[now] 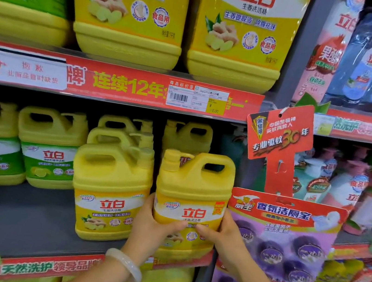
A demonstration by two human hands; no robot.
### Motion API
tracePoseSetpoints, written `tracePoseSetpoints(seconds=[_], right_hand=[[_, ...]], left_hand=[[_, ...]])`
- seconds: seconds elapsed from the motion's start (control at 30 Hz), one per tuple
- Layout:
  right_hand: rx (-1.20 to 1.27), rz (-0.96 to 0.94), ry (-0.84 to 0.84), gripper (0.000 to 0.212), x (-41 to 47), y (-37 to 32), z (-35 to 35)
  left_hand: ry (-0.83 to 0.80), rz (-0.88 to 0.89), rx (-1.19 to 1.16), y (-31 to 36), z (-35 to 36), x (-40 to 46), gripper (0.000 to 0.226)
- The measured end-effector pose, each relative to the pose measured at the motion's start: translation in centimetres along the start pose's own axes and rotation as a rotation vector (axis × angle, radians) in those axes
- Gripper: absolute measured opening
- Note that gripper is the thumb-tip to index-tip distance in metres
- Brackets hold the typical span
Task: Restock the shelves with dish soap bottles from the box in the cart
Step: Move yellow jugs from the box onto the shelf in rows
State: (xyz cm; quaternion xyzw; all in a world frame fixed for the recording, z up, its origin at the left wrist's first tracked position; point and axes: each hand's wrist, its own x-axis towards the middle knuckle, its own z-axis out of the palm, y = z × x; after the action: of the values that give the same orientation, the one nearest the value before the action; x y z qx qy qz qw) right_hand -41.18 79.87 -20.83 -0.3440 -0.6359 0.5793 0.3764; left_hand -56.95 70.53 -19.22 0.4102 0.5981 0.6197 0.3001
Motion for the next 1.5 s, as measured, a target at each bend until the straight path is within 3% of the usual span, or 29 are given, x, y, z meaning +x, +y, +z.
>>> tracePoseSetpoints(seconds=[0.23,0.6,0.73,0.87,1.13,1.37,1.5], right_hand=[[-0.050,-0.015,0.000,0.066,0.2,-0.3,0.3],[-0.158,-0.081,0.104,0.056,0.8,-1.0,2.2],[-0.167,-0.102,0.142,0.058,1.2,-1.0,2.5],[-0.178,-0.097,0.159,0.068,1.4,-1.0,2.7],[-0.172,-0.044,0.124,0.072,1.5,-0.4,2.4],[-0.228,-0.008,0.125,0.072,1.6,-0.3,2.7],[-0.319,-0.040,0.164,0.070,2.0,0.0,3.1]], left_hand=[[0.019,0.009,0.010,-0.5,0.1,0.2,0.066],[0.136,0.044,-0.111,-1.9,1.9,1.3,0.062],[0.136,0.070,-0.135,-2.0,2.3,1.4,0.076],[0.099,0.086,-0.082,-2.3,2.2,1.7,0.096],[0.038,0.148,0.026,-3.3,1.4,1.4,0.087],[0.150,0.189,0.164,-4.6,2.1,2.4,0.093],[0.194,0.106,0.202,-5.3,2.8,2.6,0.096]])
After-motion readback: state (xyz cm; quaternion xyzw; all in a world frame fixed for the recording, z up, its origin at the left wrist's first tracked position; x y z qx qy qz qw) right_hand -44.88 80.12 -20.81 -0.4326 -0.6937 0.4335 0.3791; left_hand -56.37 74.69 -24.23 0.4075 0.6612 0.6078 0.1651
